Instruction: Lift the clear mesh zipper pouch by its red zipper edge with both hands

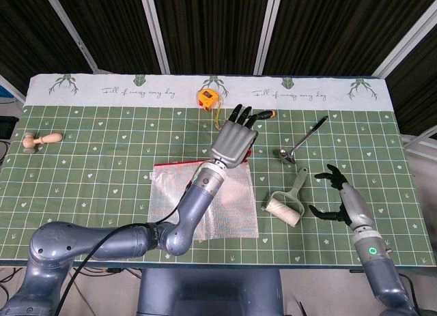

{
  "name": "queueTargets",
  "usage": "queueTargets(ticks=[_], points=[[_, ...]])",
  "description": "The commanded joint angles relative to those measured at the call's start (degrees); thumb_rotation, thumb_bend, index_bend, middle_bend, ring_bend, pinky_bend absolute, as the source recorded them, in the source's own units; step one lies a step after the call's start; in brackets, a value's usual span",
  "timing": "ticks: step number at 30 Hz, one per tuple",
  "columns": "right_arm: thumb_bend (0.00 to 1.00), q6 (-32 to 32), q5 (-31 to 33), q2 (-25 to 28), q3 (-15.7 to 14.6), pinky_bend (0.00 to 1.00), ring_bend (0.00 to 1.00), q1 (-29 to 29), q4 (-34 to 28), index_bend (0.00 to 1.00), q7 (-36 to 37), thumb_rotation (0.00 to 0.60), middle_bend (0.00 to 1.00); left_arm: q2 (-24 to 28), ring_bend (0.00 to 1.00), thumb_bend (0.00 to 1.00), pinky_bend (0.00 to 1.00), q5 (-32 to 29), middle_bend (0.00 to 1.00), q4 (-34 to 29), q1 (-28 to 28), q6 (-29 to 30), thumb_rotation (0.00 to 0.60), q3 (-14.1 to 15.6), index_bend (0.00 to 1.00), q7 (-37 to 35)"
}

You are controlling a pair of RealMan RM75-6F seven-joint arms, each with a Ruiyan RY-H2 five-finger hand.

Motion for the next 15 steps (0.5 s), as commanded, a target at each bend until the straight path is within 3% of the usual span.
queueTargets(ticks=[1, 5, 15], points=[[0.36, -3.43, 19.12, -3.14, 6.43, 0.18, 0.00, 11.21, -2.51, 0.29, -3.21, 0.600, 0.06, 0.99, 0.00, 0.38, 0.00, -0.91, 0.17, -1.24, -0.61, 0.67, 0.600, 0.17, 0.62, 0.15], [0.36, -1.24, 29.57, -5.99, 8.68, 0.18, 0.00, 17.26, -1.33, 0.32, -5.23, 0.600, 0.08, 1.81, 0.00, 0.38, 0.00, -2.02, 0.17, -2.03, -1.35, 1.11, 0.600, 0.31, 0.62, -0.12], [0.39, 2.85, 44.57, -11.86, 12.31, 0.19, 0.00, 25.99, 3.95, 0.40, -7.59, 0.600, 0.12, 3.15, 0.00, 0.38, 0.00, -3.18, 0.17, -2.87, -2.89, 1.45, 0.600, 1.29, 0.62, -1.52]])
